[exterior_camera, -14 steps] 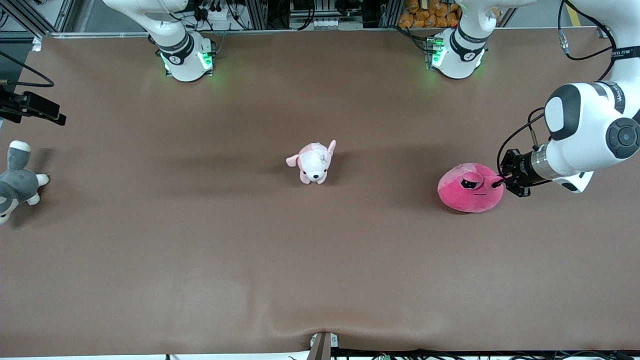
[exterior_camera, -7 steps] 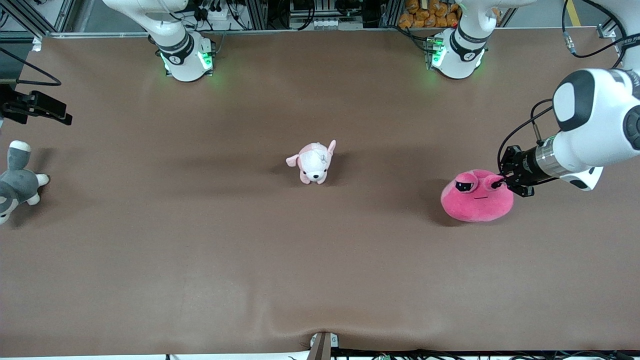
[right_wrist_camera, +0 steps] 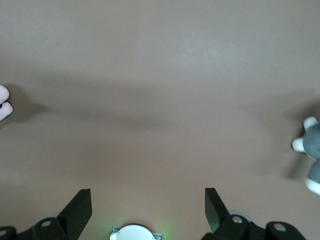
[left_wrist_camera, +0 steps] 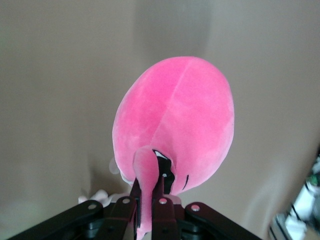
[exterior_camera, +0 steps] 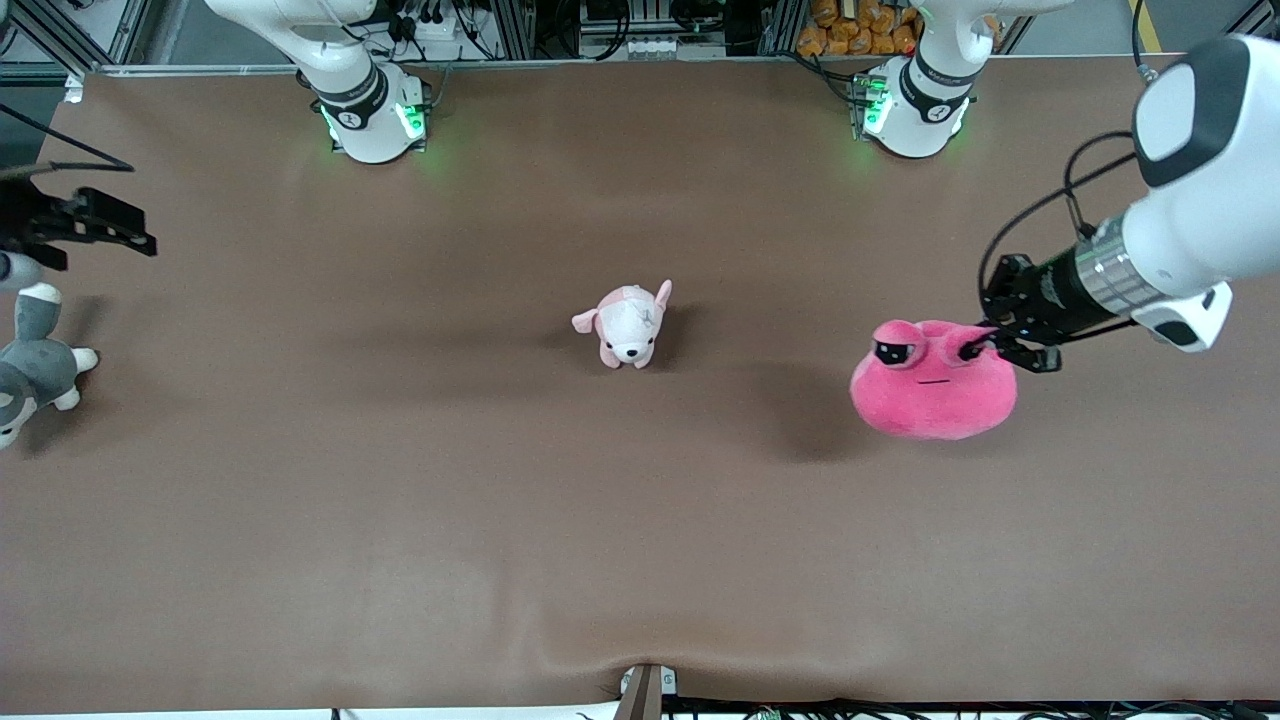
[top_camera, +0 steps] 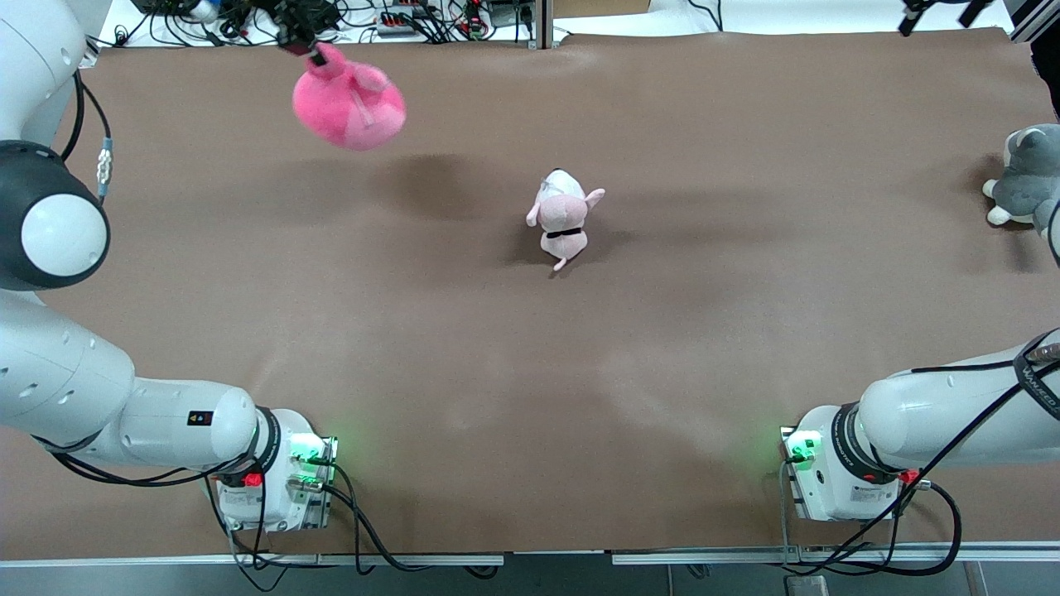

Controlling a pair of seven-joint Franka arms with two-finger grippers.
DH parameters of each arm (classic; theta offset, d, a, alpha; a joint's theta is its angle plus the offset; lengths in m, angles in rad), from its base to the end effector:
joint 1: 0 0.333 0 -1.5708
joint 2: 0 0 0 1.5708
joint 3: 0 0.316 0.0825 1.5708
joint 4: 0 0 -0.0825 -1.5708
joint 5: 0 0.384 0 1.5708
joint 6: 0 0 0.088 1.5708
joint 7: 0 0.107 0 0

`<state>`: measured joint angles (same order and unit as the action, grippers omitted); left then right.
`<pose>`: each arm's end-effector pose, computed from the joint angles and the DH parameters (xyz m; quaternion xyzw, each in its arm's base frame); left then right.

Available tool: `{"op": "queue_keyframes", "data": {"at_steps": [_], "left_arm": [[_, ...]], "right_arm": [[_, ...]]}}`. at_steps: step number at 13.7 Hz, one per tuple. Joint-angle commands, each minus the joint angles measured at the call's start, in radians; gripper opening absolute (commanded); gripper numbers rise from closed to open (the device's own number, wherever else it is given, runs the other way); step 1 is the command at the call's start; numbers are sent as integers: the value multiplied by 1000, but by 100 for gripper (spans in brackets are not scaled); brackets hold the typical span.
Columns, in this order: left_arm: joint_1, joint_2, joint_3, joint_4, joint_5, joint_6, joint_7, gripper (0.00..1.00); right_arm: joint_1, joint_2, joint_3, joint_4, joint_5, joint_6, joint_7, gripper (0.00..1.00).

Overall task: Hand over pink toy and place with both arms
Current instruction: 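Lift the pink plush with the left gripper toward the right gripper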

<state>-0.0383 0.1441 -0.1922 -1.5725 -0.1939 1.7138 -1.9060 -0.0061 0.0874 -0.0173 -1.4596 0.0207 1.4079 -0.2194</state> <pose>0.5879 -0.1489 0.5562 0.6541 0.7485 -0.0960 0.0526 0.5639 -0.0103 0.6141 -0.9927 -0.0985 0.0678 0.0179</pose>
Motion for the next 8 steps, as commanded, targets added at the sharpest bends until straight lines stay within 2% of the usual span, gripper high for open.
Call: {"op": "queue_keyframes", "data": {"at_steps": [1, 3, 5, 8], "left_arm": [[0, 6, -88, 97, -19, -31, -85, 0], [-5, 14, -163, 141, -44, -31, -164, 0], [-50, 43, -213, 218, -52, -31, -258, 0], [-181, 71, -210, 272, -52, -13, -451, 0]], "right_arm": [[38, 49, 0, 33, 48, 37, -6, 100], [58, 74, -1, 35, 103, 54, 12, 100], [58, 83, -1, 35, 149, 60, 117, 100], [70, 90, 0, 35, 182, 60, 317, 100]]}}
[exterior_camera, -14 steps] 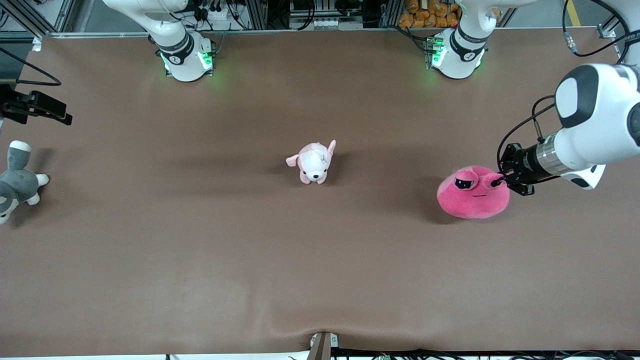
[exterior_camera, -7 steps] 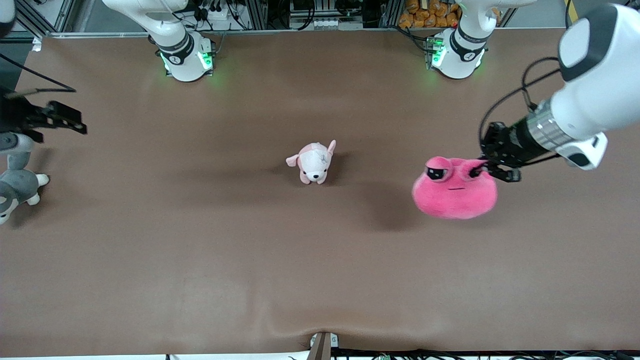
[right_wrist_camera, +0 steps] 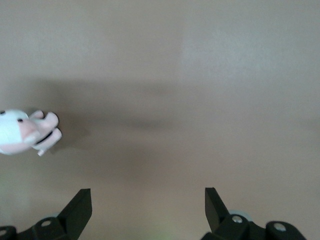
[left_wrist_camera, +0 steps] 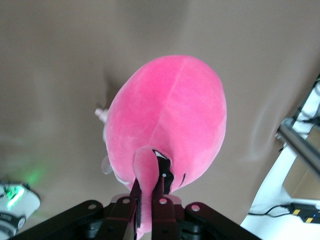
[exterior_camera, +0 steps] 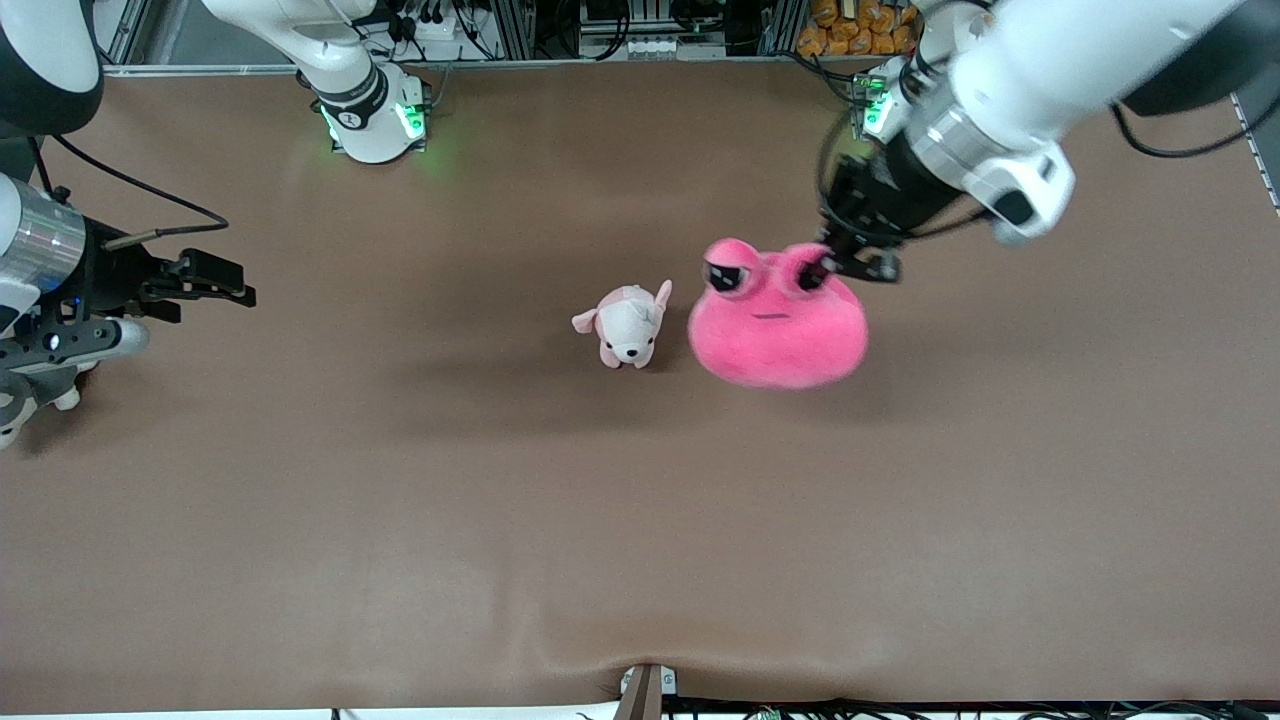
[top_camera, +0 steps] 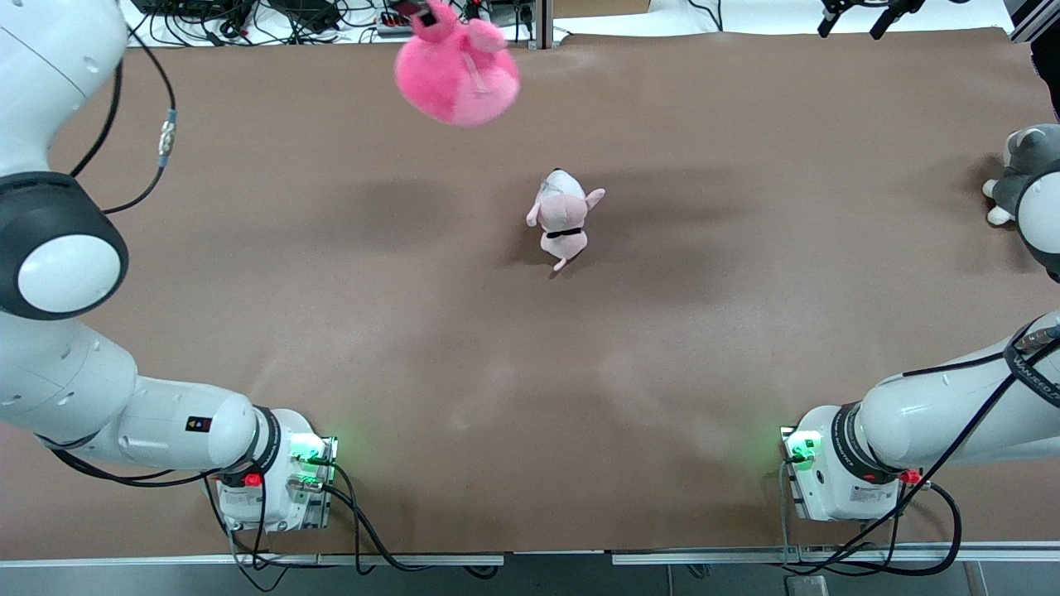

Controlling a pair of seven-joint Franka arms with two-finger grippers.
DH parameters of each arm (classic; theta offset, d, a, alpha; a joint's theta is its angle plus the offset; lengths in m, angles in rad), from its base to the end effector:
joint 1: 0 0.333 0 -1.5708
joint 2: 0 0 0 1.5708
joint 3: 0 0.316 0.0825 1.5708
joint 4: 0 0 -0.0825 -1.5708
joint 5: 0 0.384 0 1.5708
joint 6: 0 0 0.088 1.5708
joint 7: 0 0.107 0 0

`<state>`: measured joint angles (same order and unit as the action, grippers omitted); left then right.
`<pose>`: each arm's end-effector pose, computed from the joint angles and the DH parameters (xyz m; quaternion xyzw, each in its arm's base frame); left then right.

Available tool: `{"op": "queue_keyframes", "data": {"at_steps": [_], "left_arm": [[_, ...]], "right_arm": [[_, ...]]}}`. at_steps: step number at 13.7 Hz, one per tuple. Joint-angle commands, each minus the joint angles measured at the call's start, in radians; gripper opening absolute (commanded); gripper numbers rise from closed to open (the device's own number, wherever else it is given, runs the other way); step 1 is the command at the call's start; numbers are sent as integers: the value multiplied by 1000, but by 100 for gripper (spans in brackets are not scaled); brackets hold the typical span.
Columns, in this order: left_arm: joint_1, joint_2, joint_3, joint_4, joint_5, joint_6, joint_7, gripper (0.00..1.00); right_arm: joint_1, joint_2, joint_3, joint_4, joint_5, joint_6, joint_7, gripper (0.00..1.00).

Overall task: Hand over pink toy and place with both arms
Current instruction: 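Lift the pink plush with the left gripper toward the right gripper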

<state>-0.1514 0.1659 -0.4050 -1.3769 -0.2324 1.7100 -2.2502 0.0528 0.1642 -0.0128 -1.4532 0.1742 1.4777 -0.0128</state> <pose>0.5236 -0.3236 0.6448 0.6440 0.7452 -0.1307 0.1130 0.5915 0.0442 0.5793 -0.9935 -0.0283 0.0707 0.0850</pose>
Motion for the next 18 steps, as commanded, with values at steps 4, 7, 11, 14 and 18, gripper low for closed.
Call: {"op": "queue_keyframes", "data": {"at_steps": [4, 7, 11, 14, 18], "left_arm": [[-193, 96, 12, 84, -13, 86, -360, 0], [-246, 155, 11, 136, -13, 128, -494, 0], [-289, 169, 5, 136, -16, 227, -572, 0], [-310, 182, 0, 136, -27, 278, -591, 0], [-322, 188, 0, 136, -65, 303, -592, 0]], "right_arm": [[15, 14, -4, 28, 103, -14, 414, 100], [35, 12, -3, 33, 163, -16, 675, 100], [109, 5, -3, 31, 212, -10, 1020, 100], [202, 0, -4, 31, 212, 30, 1345, 100], [249, -14, 2, 36, 223, 69, 1531, 100]]}}
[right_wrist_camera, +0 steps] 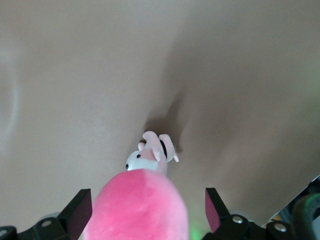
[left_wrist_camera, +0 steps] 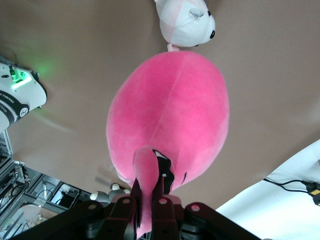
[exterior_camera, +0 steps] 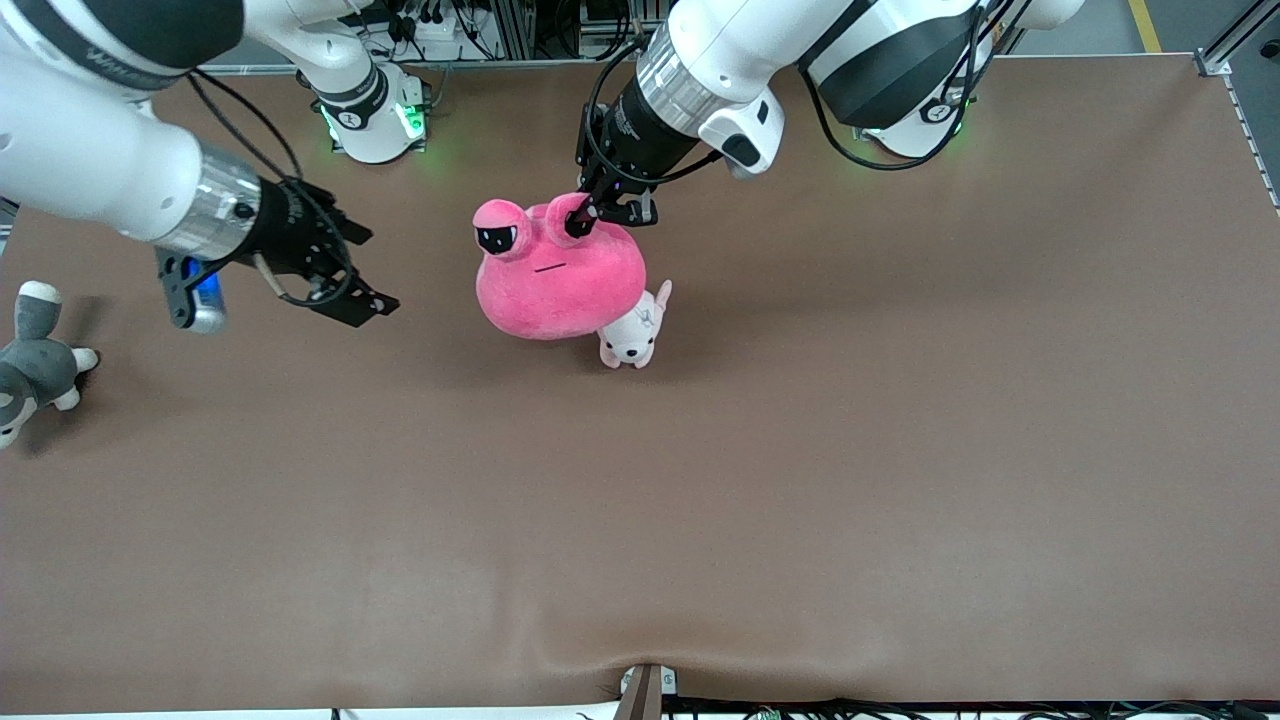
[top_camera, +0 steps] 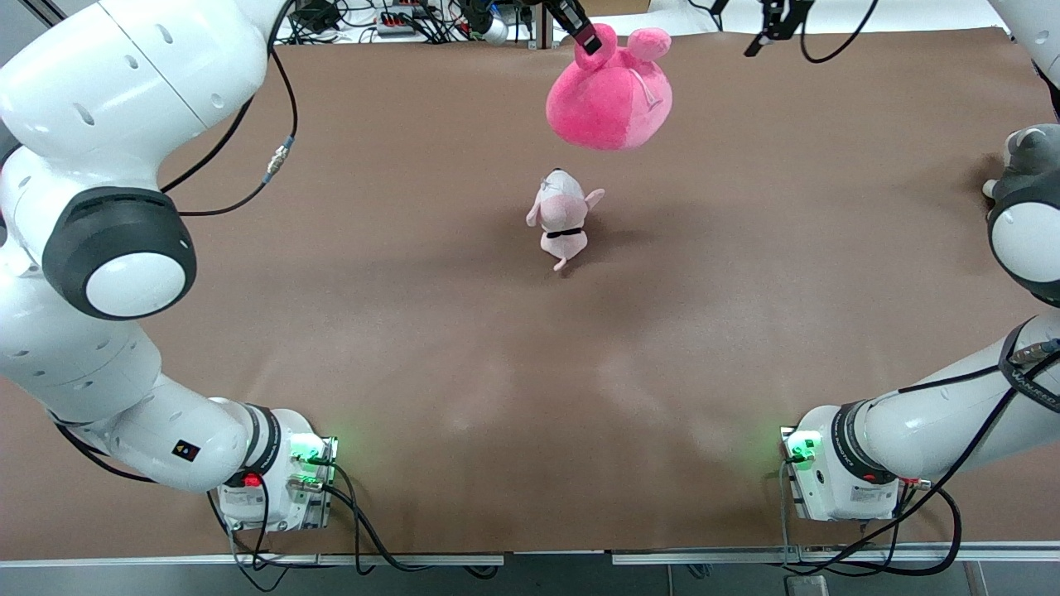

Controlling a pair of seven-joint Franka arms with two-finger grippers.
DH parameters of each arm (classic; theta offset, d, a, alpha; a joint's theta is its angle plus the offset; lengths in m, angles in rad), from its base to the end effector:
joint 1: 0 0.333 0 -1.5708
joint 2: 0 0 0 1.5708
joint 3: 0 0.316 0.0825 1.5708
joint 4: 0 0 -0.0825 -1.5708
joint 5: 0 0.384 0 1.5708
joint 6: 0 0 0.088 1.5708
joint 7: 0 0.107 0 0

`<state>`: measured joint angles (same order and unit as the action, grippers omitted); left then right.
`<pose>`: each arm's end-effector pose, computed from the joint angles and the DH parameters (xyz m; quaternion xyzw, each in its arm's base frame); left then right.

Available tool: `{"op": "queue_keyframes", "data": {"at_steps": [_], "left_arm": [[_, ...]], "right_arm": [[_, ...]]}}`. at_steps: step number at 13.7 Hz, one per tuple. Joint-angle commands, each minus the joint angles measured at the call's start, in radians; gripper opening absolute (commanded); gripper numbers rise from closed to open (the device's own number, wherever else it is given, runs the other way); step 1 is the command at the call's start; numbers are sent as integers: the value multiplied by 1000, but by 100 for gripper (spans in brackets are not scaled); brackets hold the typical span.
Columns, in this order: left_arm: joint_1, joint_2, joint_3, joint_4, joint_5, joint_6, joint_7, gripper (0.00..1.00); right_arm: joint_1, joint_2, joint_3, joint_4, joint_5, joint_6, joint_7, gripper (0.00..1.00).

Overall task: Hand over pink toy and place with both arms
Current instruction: 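Lift the pink plush with the left gripper toward the right gripper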

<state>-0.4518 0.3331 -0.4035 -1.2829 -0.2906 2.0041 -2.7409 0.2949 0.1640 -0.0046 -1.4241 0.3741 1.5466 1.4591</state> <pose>0.4737 -0.4933 0.6235 0.5176 0.8067 -0.2415 0.1519 0.5653 0.2107 0.6041 -0.8197 0.5414 0.1555 0.1034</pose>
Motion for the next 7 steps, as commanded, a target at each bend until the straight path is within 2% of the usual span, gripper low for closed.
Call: {"op": "queue_keyframes", "data": {"at_steps": [1, 7], "left_arm": [[-30, 23, 0, 42, -7, 15, -103, 0], [-61, 43, 6, 42, -7, 64, -137, 0]], "right_arm": [[15, -18, -6, 10, 35, 0, 93, 100], [131, -20, -9, 42, 40, 19, 300, 100]]}}
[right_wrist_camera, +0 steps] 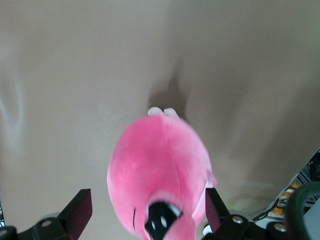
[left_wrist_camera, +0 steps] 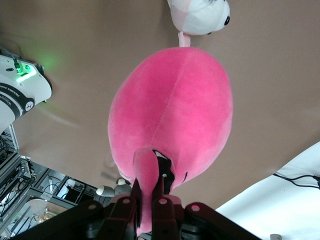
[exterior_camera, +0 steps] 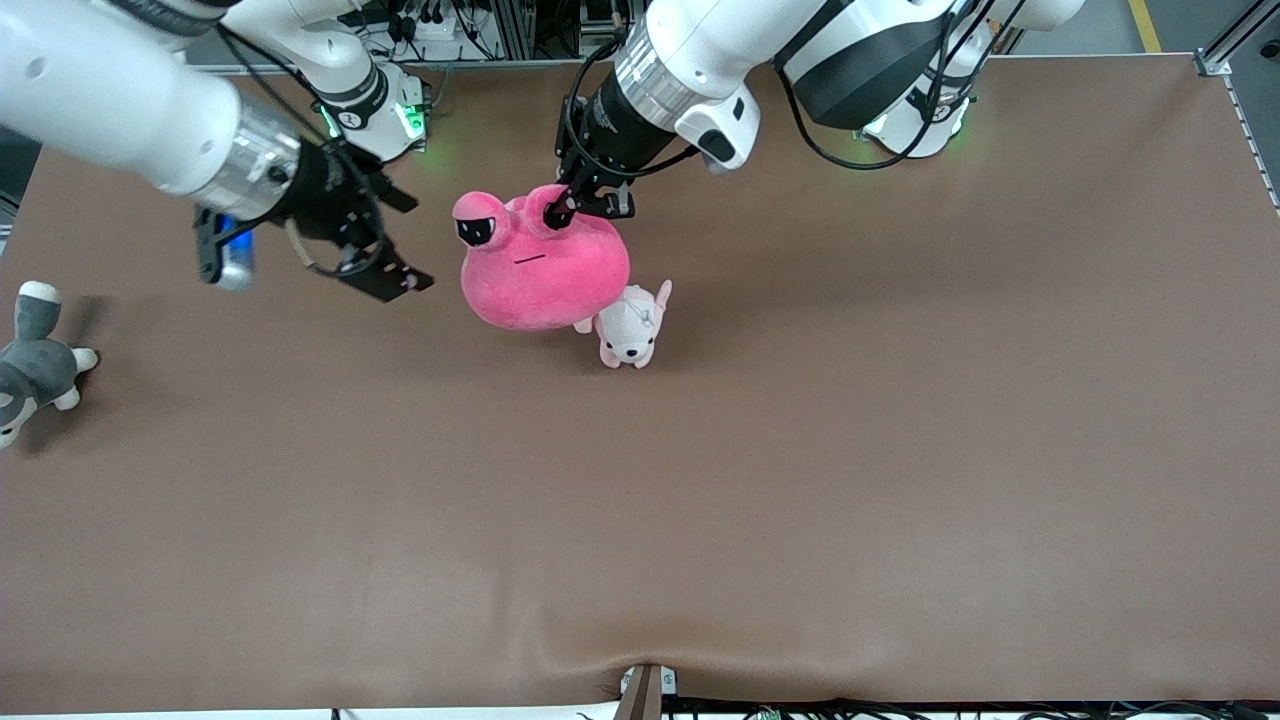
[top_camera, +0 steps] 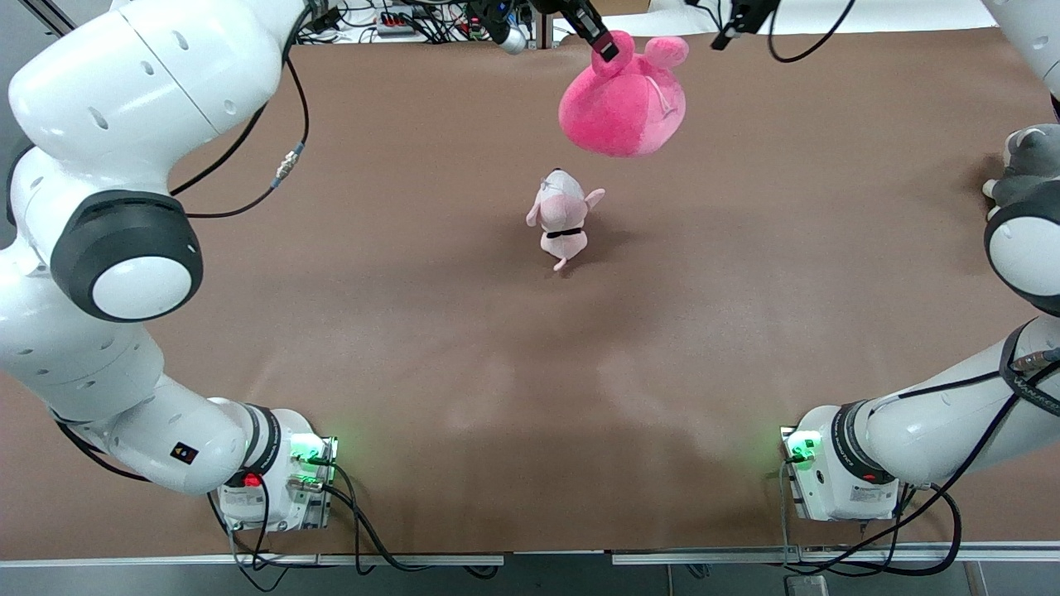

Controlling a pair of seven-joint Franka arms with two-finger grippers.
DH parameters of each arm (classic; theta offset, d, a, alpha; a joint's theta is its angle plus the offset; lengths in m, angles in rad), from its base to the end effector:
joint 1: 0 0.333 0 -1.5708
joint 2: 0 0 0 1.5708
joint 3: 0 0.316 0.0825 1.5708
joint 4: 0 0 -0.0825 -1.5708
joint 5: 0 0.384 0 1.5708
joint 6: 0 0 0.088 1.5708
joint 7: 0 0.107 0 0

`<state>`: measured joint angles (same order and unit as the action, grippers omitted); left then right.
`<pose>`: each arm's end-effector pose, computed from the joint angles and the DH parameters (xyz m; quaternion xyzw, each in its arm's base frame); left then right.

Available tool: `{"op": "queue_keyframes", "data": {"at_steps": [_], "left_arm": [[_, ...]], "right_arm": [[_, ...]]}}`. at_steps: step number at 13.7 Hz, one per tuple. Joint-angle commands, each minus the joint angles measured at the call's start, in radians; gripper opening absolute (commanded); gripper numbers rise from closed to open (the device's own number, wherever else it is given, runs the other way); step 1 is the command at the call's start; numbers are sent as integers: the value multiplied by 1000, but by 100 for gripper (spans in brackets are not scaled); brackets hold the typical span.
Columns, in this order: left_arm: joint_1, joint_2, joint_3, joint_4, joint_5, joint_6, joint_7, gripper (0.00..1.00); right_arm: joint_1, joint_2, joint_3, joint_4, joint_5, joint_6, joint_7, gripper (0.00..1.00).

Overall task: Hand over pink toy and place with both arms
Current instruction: 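Grasp the pink plush with the right gripper, then open the left gripper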

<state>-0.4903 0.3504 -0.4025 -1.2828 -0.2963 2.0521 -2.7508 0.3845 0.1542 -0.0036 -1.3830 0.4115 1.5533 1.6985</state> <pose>0.4627 -0.5140 0.6179 0.5196 0.8004 -0.2526 0.1597 0.5412 0.2637 0.6314 -0.7773 0.5951 0.1719 0.1101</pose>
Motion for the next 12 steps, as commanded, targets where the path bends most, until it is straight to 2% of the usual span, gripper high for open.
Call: {"op": "queue_keyframes", "data": {"at_steps": [1, 4, 12], "left_arm": [[-24, 25, 5, 42, -1, 17, -128, 0], [-25, 25, 4, 42, -1, 23, -136, 0], [-24, 25, 8, 40, -1, 23, -135, 0]], "right_arm": [[56, -12, -10, -2, 1, 8, 82, 100], [82, -51, -12, -19, -4, -2, 116, 100], [93, -45, -15, -70, -43, 16, 102, 100]]}}
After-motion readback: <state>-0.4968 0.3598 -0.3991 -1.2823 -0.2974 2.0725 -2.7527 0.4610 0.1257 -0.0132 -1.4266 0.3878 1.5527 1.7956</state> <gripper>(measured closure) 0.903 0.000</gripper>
